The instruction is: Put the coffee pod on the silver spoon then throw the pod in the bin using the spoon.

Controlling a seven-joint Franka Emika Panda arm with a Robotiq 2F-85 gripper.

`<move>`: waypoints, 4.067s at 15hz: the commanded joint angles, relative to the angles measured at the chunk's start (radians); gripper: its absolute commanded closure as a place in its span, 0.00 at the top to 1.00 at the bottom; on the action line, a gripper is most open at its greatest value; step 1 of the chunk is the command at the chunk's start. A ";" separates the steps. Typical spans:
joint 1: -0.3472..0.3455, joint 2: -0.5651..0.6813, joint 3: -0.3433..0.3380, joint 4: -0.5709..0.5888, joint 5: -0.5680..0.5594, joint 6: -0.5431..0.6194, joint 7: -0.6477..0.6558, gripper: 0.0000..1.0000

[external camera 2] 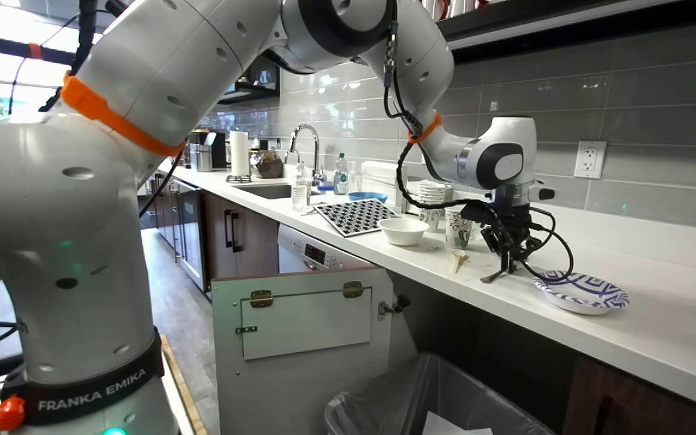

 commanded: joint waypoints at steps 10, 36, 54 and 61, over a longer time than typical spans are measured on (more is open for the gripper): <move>0.007 0.036 -0.001 0.059 -0.013 -0.048 0.000 0.05; 0.041 -0.050 -0.019 -0.022 -0.099 -0.037 0.009 0.02; 0.082 -0.334 -0.010 -0.347 -0.206 -0.034 -0.068 0.02; 0.088 -0.354 -0.004 -0.367 -0.196 -0.022 -0.079 0.09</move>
